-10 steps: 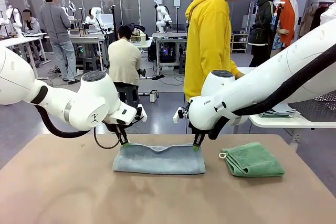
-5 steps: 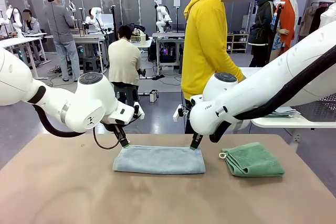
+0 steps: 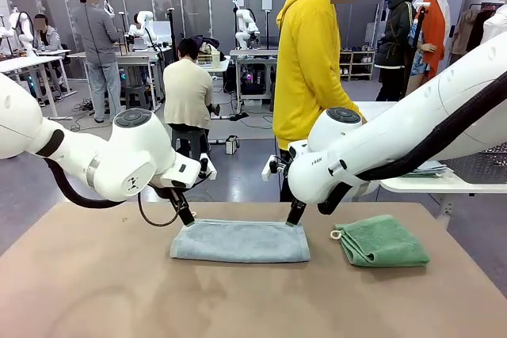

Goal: Fold the towels and place them in the basket.
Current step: When a person lays out a Towel with hook on the table, fold it in half twice.

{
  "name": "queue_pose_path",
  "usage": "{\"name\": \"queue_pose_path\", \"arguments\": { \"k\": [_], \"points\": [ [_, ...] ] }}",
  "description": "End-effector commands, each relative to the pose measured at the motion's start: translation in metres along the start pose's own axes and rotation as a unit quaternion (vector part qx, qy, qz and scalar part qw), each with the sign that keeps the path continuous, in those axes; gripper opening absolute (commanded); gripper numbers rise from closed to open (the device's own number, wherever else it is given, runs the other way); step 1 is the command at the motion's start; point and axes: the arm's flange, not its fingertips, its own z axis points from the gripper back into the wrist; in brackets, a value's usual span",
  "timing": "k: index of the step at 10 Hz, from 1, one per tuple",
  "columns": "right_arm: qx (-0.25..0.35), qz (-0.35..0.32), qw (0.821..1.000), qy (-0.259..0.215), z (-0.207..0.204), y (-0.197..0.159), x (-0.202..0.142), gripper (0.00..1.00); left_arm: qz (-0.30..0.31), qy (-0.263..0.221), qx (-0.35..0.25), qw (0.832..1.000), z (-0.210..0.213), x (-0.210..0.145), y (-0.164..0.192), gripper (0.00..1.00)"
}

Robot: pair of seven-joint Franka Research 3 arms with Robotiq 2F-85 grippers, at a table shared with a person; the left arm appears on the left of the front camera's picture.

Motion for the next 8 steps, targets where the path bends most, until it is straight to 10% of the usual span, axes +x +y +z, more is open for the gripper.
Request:
{"name": "queue_pose_path", "arguments": {
  "k": [1,4,8],
  "points": [
    [-0.003,0.0,1.0,-0.001,-0.001,-0.002,0.0,1.0,-0.002,0.001,0.004,1.0,-0.001,0.001,0.004,1.0],
    [0.0,0.0,1.0,0.0,-0.001,0.0,0.0,1.0,-0.001,0.0,0.001,1.0,0.0,0.0,0.0,1.0],
    [-0.017,-0.193,0.98,0.043,0.052,0.017,0.009,1.0,0.144,0.075,0.001,0.987,0.057,-0.024,-0.01,1.0]
  ]
}}
